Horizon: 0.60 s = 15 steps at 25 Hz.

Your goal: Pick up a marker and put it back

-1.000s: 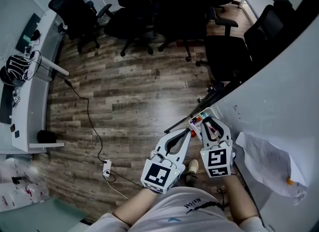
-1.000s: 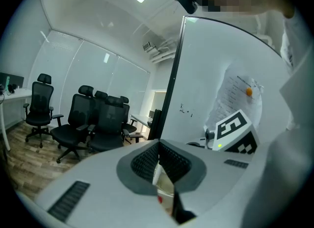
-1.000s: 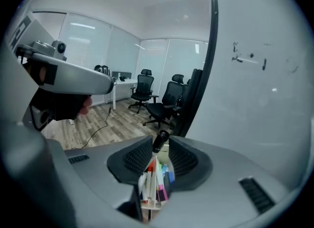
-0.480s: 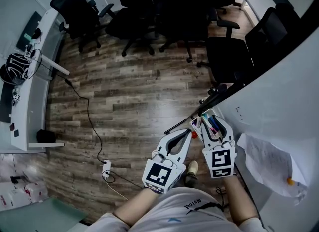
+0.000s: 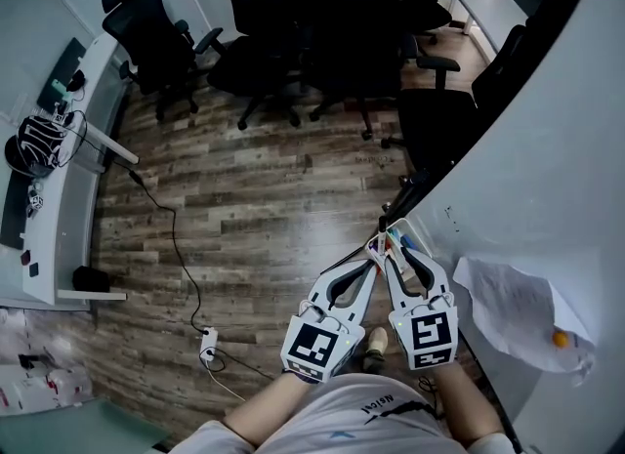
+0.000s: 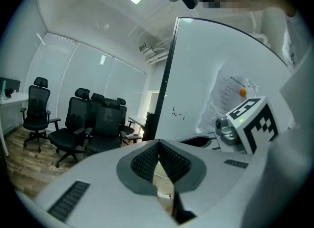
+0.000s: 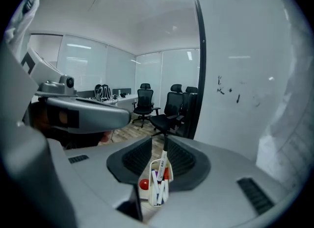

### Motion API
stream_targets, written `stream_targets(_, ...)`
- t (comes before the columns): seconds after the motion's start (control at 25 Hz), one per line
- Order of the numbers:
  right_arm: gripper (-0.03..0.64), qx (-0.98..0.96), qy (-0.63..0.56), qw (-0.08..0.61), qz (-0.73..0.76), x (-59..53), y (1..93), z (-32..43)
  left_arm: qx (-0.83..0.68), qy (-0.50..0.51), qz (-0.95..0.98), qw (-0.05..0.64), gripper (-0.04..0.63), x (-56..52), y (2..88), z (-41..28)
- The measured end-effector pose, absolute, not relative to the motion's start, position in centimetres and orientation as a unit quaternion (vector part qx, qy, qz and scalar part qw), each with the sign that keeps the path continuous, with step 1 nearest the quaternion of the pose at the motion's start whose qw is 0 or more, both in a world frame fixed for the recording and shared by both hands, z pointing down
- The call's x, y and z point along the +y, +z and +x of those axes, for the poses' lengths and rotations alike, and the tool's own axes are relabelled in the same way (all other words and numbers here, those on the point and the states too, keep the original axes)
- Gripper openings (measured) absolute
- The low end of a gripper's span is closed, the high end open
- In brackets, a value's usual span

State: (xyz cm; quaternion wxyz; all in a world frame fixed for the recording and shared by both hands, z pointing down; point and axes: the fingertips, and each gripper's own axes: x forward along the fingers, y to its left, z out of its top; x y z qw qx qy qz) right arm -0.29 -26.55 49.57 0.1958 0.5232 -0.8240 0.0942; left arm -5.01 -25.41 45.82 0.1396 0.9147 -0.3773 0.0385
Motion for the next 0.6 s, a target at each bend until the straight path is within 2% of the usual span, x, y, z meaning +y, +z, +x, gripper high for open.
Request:
stream_targets(0.28,0.052,-0.839,0.083,0.162,0.513,-23.3,46.9,-1.2,-0.38,0.031,0.916,0.122,0.012,-22.9,44.0,-5.0)
stream_targets(0.6,0.041,-0.855,0.076,0.129,0.497,-19.5,44.5,-0.5,-0.392,0.024,0.913,0.113,0.012,-19.1,42.1,-4.4)
